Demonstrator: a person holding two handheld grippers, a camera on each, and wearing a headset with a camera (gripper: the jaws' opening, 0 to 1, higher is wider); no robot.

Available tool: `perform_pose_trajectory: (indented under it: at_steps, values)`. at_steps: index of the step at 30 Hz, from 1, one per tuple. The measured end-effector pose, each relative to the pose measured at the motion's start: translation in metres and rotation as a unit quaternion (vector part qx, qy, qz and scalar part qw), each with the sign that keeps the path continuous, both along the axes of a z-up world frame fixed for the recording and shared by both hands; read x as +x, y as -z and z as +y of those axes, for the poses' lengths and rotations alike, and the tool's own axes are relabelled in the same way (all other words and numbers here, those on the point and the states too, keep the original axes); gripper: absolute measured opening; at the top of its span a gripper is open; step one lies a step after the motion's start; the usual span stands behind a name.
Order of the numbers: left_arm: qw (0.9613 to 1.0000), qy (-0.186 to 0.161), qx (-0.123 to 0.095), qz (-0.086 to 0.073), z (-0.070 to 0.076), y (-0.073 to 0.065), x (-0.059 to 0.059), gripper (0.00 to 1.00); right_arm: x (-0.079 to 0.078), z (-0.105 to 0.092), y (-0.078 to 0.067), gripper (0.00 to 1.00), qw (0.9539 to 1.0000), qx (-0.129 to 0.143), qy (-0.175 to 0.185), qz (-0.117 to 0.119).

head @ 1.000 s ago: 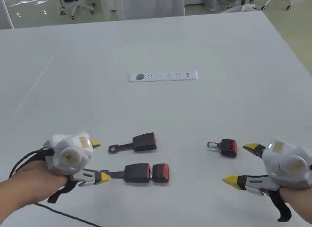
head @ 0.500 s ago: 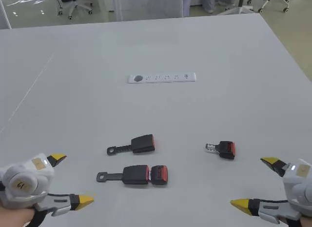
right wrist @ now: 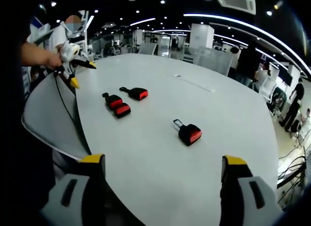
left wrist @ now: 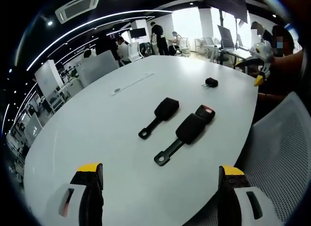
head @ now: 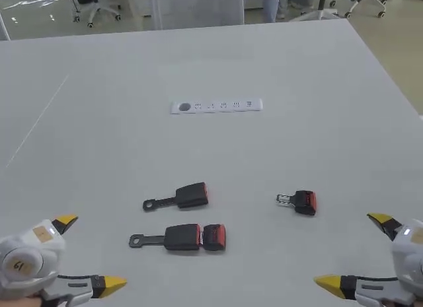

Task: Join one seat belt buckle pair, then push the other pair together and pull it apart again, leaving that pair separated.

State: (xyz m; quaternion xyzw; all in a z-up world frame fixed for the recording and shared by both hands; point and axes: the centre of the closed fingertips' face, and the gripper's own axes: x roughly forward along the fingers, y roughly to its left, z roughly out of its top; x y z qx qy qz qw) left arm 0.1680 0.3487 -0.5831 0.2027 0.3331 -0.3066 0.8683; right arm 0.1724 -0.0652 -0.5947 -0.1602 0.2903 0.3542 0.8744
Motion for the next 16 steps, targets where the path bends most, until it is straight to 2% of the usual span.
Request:
perform_pose_trajectory:
  at_steps: [3,5,6,10,12,14,16]
  values:
    - [1.0,0.0,0.001,0.0,-0.001,0.002,-0.001,1.0,0.0,-0.011,0.0,1.0,1.0,-0.006,0.004,0.004]
    - [0.9999,0.005,0.016,0.004,-0.002,0.007,-0.005,1.0,0.003,-0.015,0.0,1.0,0.9999,-0.009,0.01,0.002]
    - [0.9999,0.007,0.015,0.005,-0.004,0.008,-0.006,1.0,0.005,-0.016,0.0,1.0,0.9998,-0.008,0.016,0.003]
    - [0.9999,0.005,0.013,0.01,-0.009,0.009,-0.008,1.0,0.014,-0.008,-0.007,0.99,0.9994,0.012,0.031,-0.01]
    - [0.9998,0.004,0.014,0.01,-0.01,0.01,-0.007,0.99,0.015,-0.003,-0.006,0.99,0.9994,0.014,0.03,-0.01]
    - [0.9994,0.013,0.031,0.011,-0.007,0.015,-0.006,0.98,0.013,0.004,-0.002,1.0,0.9995,0.016,0.025,-0.004]
    - [0.9995,0.013,0.026,0.014,-0.007,0.016,-0.007,0.99,0.013,0.012,-0.002,1.0,0.9996,0.017,0.021,-0.007]
